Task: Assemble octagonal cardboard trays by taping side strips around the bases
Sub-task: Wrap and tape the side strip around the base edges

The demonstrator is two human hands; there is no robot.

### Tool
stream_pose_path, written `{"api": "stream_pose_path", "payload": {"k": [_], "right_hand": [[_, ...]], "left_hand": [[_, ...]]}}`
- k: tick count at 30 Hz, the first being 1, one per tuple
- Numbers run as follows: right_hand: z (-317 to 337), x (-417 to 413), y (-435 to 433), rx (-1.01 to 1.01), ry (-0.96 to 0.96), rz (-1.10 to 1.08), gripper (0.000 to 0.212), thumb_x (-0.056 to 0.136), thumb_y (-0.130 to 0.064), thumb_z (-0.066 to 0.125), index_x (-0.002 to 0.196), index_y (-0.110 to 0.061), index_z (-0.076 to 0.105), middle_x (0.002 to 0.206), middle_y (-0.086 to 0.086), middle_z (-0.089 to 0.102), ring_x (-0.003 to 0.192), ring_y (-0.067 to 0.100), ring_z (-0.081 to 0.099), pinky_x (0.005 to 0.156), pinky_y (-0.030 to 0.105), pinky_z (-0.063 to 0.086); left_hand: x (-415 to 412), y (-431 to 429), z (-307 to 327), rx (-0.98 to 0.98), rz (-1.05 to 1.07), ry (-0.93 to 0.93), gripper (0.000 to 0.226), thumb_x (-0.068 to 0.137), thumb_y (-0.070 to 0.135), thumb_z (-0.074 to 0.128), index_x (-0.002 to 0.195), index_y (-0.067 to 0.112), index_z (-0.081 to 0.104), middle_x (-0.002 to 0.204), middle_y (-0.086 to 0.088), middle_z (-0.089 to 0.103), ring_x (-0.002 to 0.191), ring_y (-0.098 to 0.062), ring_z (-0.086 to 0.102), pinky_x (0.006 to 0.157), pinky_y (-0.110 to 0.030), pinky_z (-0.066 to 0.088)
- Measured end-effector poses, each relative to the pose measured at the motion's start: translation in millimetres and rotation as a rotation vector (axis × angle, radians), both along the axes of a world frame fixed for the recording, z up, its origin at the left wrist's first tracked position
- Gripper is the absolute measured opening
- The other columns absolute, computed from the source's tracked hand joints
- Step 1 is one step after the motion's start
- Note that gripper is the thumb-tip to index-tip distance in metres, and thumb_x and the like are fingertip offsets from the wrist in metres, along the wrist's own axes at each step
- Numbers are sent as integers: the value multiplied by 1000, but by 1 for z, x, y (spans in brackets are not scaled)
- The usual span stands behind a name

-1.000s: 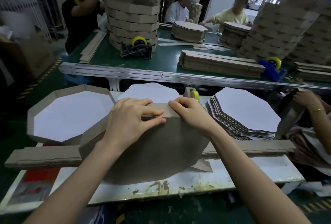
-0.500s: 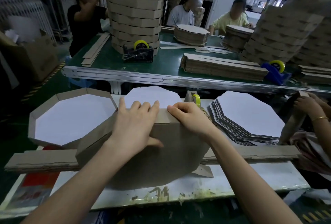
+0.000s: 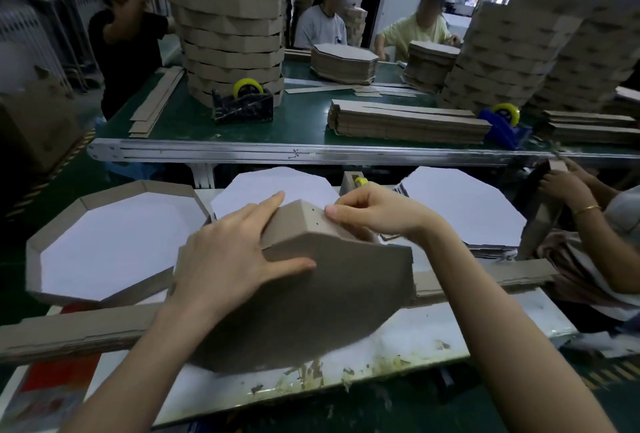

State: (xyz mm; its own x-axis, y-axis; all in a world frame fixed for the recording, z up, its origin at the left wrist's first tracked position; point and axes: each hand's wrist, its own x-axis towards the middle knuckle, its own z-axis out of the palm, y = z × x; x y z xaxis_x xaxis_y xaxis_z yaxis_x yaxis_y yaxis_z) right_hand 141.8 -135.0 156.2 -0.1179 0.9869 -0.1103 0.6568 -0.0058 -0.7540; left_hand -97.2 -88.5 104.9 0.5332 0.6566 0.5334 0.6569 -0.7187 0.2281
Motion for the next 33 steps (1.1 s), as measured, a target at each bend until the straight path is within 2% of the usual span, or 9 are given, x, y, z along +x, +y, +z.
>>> {"api": "stream_pose_path", "payload": {"k": [4, 9, 15, 18, 21, 25, 28, 31, 33], "right_hand": [[11, -1, 8, 16, -52, -29, 26, 91, -41, 66, 90, -18, 78, 74, -9, 71, 66, 2, 60, 64, 20, 47], [12, -16, 16, 78, -74, -41, 23, 90, -34, 69, 95, -13, 77, 93, 10, 75, 85, 29, 68, 81, 44, 55], [4, -26, 17, 44, -74, -4, 19, 90, -29, 69, 95, -12, 76, 90, 3, 76, 77, 8, 67, 73, 23, 54], [-1, -27, 15, 72, -62, 0, 18, 91, -29, 69, 94, -13, 76, 88, 3, 76, 77, 10, 67, 72, 25, 54], [-3, -24, 11, 78, -21, -15, 11, 91, -30, 69, 87, -23, 75, 83, -5, 75, 75, 5, 68, 65, 17, 51], [-4, -23, 7, 75, 5, -53, 8, 89, -34, 71, 86, -28, 77, 84, -6, 76, 75, 5, 69, 65, 17, 52], [-6, -25, 7, 61, 24, -77, 9, 87, -33, 74, 87, -27, 79, 83, -6, 77, 75, 5, 69, 65, 19, 54], [-9, -27, 6, 94, 51, -114, 12, 86, -32, 74, 89, -22, 80, 86, -2, 77, 79, 9, 70, 74, 28, 58], [-8, -26, 5, 94, 56, -117, 14, 86, -32, 74, 90, -20, 80, 84, -3, 77, 76, 6, 69, 66, 22, 57]], "left_hand": [[-26, 3, -23, -290, 41, -237, 99, 58, 93, 45, 142, 39, 41, 127, 10, 61, 105, -18, 59, 81, -41, 52], [-41, 3, -45, -395, 28, -284, 95, 61, 86, 57, 141, 38, 41, 125, 18, 54, 108, -13, 55, 80, -32, 50], [-33, 7, -32, -317, -66, -263, 91, 67, 87, 48, 146, 51, 17, 122, 29, 41, 106, 3, 42, 81, -30, 48], [-22, 4, -25, -250, -110, -236, 80, 75, 84, 43, 144, 47, 28, 127, 22, 50, 105, 9, 40, 80, -25, 44], [-19, 3, -25, -216, -129, -226, 71, 79, 80, 42, 139, 41, 44, 124, 16, 54, 110, -1, 45, 82, -26, 45], [-20, 3, -27, -214, -146, -211, 68, 81, 77, 42, 136, 39, 50, 122, 15, 55, 109, -2, 47, 81, -24, 45], [-20, 0, -24, -201, -155, -210, 60, 83, 72, 43, 131, 39, 57, 124, 12, 55, 112, -7, 49, 84, -31, 48], [-19, -5, -17, -160, -174, -196, 46, 87, 64, 45, 125, 43, 61, 128, 9, 58, 116, -14, 50, 90, -38, 48], [-15, -8, -12, -175, -201, -201, 41, 88, 61, 45, 122, 45, 62, 126, 10, 60, 116, -15, 51, 91, -42, 48]]}}
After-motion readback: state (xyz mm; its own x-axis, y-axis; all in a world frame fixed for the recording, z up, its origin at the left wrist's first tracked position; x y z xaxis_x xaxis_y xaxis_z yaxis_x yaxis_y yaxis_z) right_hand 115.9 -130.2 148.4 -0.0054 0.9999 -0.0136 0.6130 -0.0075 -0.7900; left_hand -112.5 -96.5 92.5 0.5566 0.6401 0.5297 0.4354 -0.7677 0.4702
